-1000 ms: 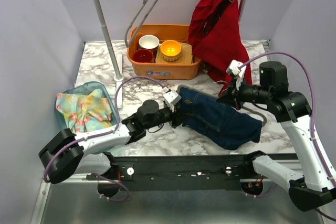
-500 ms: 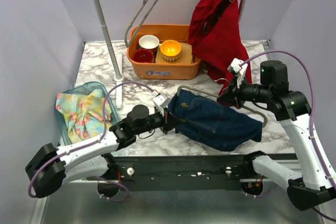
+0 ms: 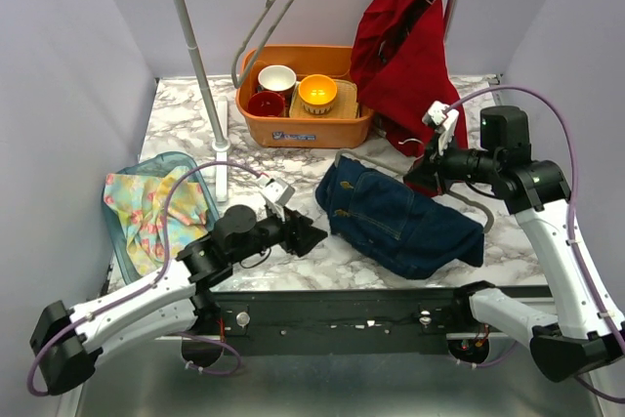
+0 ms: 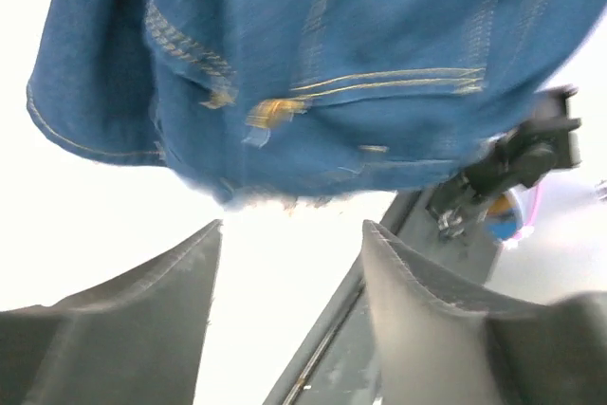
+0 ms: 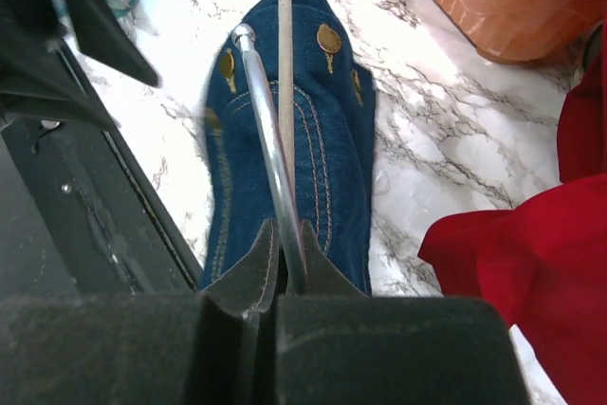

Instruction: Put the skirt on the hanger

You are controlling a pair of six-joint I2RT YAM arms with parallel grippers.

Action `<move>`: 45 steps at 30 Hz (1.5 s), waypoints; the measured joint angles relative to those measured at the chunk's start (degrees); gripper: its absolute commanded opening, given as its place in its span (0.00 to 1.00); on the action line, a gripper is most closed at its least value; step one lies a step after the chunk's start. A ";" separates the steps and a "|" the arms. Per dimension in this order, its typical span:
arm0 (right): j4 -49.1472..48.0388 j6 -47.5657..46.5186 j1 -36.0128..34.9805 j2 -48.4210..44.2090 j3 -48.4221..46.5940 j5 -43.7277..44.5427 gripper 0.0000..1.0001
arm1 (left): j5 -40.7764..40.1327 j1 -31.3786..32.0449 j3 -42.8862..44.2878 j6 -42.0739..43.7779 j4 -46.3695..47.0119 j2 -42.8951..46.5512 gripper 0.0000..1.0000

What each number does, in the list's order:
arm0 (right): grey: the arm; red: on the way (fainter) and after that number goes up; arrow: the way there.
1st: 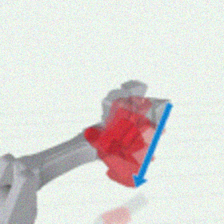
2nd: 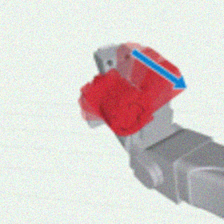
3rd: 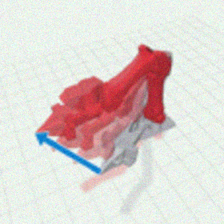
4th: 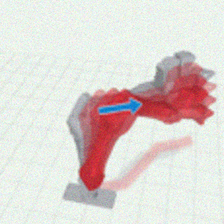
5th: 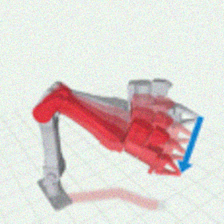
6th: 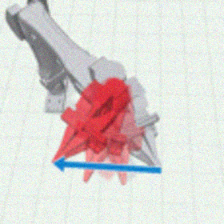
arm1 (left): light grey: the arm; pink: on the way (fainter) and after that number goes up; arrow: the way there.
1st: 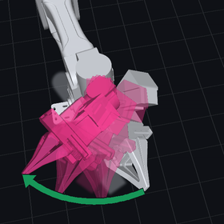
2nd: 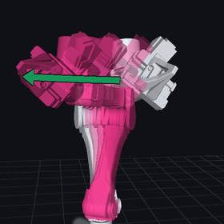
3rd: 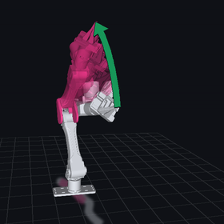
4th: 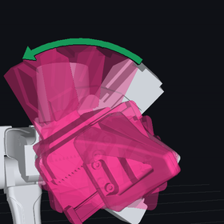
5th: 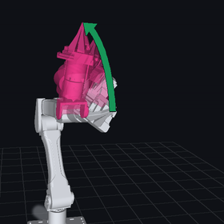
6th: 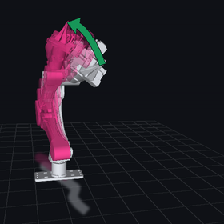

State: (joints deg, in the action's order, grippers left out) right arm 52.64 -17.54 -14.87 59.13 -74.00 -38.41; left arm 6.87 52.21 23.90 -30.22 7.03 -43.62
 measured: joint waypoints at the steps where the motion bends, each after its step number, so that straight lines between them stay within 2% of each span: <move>1: -0.37 0.15 0.11 0.31 0.02 -0.02 0.01 | -0.52 0.00 0.52 0.76 -1.40 2.47 0.77; 5: -1.20 0.55 0.26 1.22 -0.07 -0.04 0.01 | -1.49 0.04 4.76 4.68 -4.72 9.33 0.80; 9: -1.20 -0.09 0.28 1.33 -0.96 -0.46 0.01 | -0.98 0.04 12.04 12.09 -7.61 9.44 0.81; 16: 3.50 -10.88 0.35 -0.22 -1.88 -9.51 0.00 | 3.65 0.04 22.64 28.11 -15.47 1.75 0.82; 20: 9.25 -19.34 -0.33 -0.70 -1.70 -13.53 0.01 | 9.97 0.04 29.79 35.71 -19.45 -3.82 0.82; 27: 15.74 -30.05 -2.84 -0.55 0.02 -16.48 0.01 | 24.20 0.81 37.29 40.54 -20.90 -15.23 0.81; 29: 16.70 -32.17 -3.56 -0.50 0.59 -17.20 0.01 | 25.83 2.05 38.27 41.00 -21.57 -18.93 0.80; 32: 17.31 -34.10 -4.31 -0.52 1.53 -17.94 0.01 | 26.51 4.68 38.91 41.64 -23.06 -23.47 0.72; 35: 17.31 -35.08 -4.87 -0.55 2.19 -18.32 0.01 | 26.75 6.49 40.68 42.12 -24.76 -27.65 0.44; 36: 17.31 -35.23 -5.07 -0.59 2.36 -18.43 0.01 | 26.77 6.82 41.29 42.07 -25.33 -28.57 0.14; 37: 17.31 -35.34 -5.14 -0.59 2.49 -18.49 0.01 | 26.80 7.13 42.49 42.49 -26.32 -29.90 0.00; 40: 17.57 -35.60 -5.38 -1.16 3.63 -18.69 0.01 | 25.88 7.43 46.25 41.88 -29.03 -33.38 0.00; 42: 17.27 -35.93 -5.27 -1.64 4.26 -18.43 0.09 | 25.68 7.32 47.30 40.68 -29.97 -34.42 0.00; 45: 16.96 -36.33 -5.29 -1.99 5.49 -18.62 0.28 | 24.98 7.56 47.25 39.23 -30.77 -34.47 0.00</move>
State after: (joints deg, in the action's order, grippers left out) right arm 69.60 -53.87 -20.16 57.14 -68.51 -57.04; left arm 31.86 59.77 71.16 9.02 -23.75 -78.08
